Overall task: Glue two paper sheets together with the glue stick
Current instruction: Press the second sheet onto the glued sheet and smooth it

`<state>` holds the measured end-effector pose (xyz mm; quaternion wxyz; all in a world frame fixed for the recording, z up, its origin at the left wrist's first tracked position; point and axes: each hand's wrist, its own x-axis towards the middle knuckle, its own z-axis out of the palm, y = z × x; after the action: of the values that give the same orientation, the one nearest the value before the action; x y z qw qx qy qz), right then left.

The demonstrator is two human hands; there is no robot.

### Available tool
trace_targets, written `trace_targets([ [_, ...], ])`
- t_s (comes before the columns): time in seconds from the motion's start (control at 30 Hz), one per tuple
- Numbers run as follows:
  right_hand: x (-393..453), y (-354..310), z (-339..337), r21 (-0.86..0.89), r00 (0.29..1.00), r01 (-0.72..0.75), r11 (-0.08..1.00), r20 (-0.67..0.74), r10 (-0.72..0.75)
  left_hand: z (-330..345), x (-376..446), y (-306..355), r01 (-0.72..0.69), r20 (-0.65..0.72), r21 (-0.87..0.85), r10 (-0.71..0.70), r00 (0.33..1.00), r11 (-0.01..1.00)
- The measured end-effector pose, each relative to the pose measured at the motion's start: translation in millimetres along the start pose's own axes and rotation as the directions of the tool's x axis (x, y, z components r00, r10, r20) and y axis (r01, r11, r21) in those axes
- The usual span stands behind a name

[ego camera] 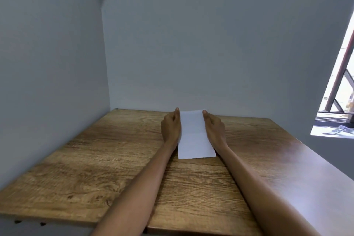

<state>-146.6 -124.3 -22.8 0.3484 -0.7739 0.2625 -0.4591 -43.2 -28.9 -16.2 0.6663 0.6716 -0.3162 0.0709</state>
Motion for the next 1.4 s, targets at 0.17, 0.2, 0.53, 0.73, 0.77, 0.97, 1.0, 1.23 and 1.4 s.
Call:
trace_targets([
  [0.17,-3,-5,2,-0.057,0.999,0.018,0.998,-0.043,-0.021,3,2,0,0.044,-0.076,-0.104,-0.052,0.996,0.994],
  [0.2,-3,-5,1,-0.066,0.998,0.008,0.998,-0.054,-0.011,2,2,1,0.069,-0.089,-0.162,-0.085,0.992,0.984],
  [0.53,4,9,-34,-0.047,0.913,-0.257,0.965,-0.339,0.227,-4,-26,12,0.095,0.630,-0.043,-0.047,0.775,0.995],
  [0.73,-7,4,-38,0.099,0.925,-0.265,0.959,-0.254,0.282,3,-38,18,0.051,0.469,-0.058,-0.018,0.883,0.997],
  [0.77,-10,3,-37,0.075,0.936,-0.264,0.962,-0.220,0.274,4,-38,18,0.045,0.416,-0.053,-0.019,0.909,0.998],
  [0.97,-18,6,-43,-0.094,0.942,-0.288,0.953,-0.209,0.264,18,-37,29,0.018,0.291,-0.087,0.008,0.957,0.996],
  [1.0,-17,8,-49,-0.107,0.935,-0.296,0.949,-0.234,0.266,22,-40,30,0.010,0.284,-0.088,0.015,0.959,0.996],
  [1.23,11,51,-131,-0.438,0.928,-0.342,0.831,-0.298,0.225,77,-46,37,-0.269,0.425,0.335,0.110,0.899,0.903],
  [1.4,39,86,-173,-0.586,0.907,-0.420,0.693,-0.241,0.346,134,-50,42,-0.579,0.809,0.261,0.152,0.567,0.772],
])
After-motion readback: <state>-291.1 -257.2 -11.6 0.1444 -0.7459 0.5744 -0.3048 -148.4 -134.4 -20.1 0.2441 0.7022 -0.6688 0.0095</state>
